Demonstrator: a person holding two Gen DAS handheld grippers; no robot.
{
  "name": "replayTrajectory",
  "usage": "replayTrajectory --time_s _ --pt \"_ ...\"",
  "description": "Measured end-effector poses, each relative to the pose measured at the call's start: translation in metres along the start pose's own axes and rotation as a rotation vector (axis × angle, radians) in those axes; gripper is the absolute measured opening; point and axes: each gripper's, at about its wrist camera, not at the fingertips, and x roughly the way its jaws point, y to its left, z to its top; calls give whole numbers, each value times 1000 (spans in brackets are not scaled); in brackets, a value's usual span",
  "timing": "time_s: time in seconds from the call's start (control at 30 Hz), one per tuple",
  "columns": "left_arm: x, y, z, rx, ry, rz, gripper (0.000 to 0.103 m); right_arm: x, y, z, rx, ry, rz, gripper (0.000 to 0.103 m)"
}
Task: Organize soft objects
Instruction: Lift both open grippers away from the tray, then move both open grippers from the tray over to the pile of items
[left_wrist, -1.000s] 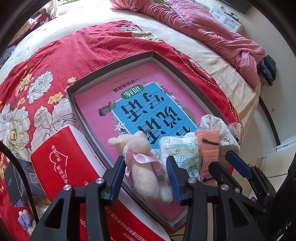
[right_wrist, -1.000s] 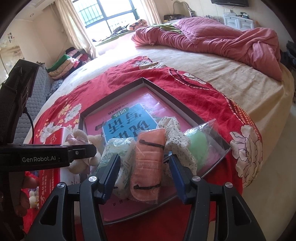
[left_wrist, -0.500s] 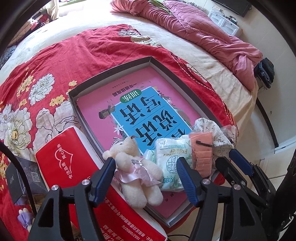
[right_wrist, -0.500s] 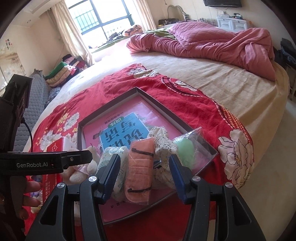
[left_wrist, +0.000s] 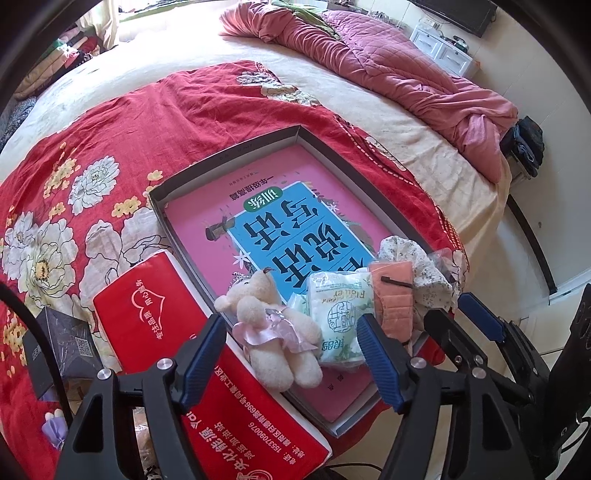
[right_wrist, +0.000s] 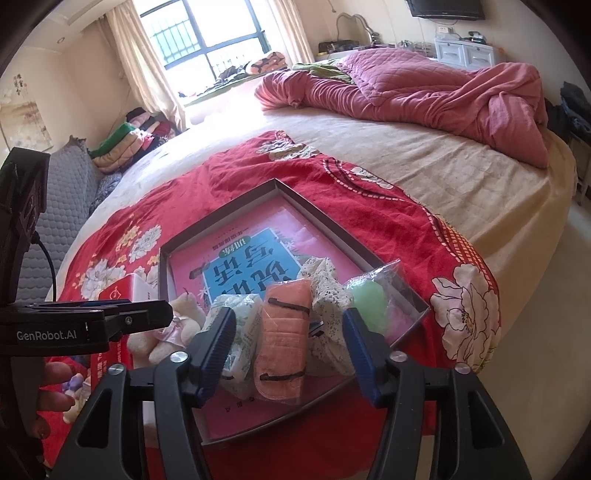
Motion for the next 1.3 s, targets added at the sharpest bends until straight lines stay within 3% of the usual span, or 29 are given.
replayTrajectory --time_s 0.4,0.83,1.3 --pt "-20 0 -16 7 -19 24 84 -11 2 0 11 -4 -31 73" --pt "-43 7 -38 -5 -45 67 84 -32 13 2 -33 -45 -107 77" --pt "-82 42 -82 -74 -84 94 84 -57 54 3 -113 -93 -88 78"
